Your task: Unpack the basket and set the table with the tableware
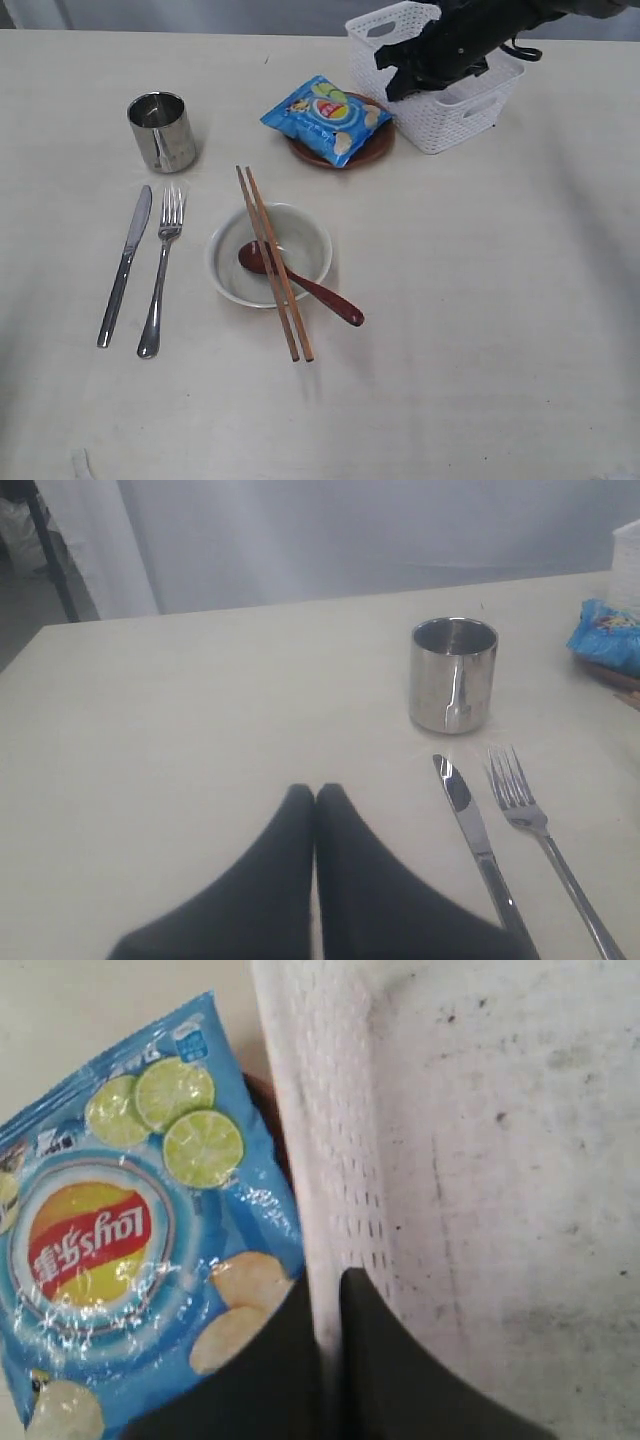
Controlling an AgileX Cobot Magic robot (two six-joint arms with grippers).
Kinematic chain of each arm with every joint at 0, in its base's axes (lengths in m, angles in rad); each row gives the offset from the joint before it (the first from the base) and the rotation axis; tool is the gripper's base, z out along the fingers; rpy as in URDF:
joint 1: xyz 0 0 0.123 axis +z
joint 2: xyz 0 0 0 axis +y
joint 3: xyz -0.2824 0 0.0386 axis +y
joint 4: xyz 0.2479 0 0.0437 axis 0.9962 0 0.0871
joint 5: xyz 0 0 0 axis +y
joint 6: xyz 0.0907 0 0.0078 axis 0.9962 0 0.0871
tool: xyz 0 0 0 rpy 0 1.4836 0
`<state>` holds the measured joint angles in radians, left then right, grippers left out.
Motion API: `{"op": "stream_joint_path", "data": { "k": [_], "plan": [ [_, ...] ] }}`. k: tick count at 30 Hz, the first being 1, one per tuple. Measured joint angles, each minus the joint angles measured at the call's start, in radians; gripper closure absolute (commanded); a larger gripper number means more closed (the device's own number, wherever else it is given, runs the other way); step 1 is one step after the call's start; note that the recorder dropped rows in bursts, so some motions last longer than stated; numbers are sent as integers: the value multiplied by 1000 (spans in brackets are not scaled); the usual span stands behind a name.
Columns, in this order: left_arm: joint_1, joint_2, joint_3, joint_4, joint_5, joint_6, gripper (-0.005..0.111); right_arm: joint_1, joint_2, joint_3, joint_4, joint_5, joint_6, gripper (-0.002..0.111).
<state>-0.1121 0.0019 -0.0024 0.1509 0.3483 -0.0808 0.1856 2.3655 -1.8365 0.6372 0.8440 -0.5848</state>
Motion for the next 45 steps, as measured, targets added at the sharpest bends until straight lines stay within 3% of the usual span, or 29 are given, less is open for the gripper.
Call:
{"op": "stream_joint_path", "data": {
  "k": [7,11,14,16,18,27,31,40,45],
  "plan": [
    [0,0,0,0,0,0,107,138,-4,0,-31,-163,238,108],
    [0,0,0,0,0,0,107,166,-3,2,-47,-218,291,108],
    [0,0,0,0,0,0,107,174,-22,4,-259,-233,481,108],
    [0,0,0,0,0,0,107,162,-48,12,-459,-185,629,108],
    [0,0,0,0,0,0,107,141,-70,14,-541,-135,690,108],
    [0,0,0,0,0,0,107,61,-179,23,-588,149,743,108],
    [0,0,0,0,0,0,107,63,-256,116,-582,157,747,108],
    [0,0,0,0,0,0,107,108,-506,534,-499,-126,710,108],
    [0,0,0,0,0,0,107,169,-550,609,-492,-240,773,108]
  ]
}}
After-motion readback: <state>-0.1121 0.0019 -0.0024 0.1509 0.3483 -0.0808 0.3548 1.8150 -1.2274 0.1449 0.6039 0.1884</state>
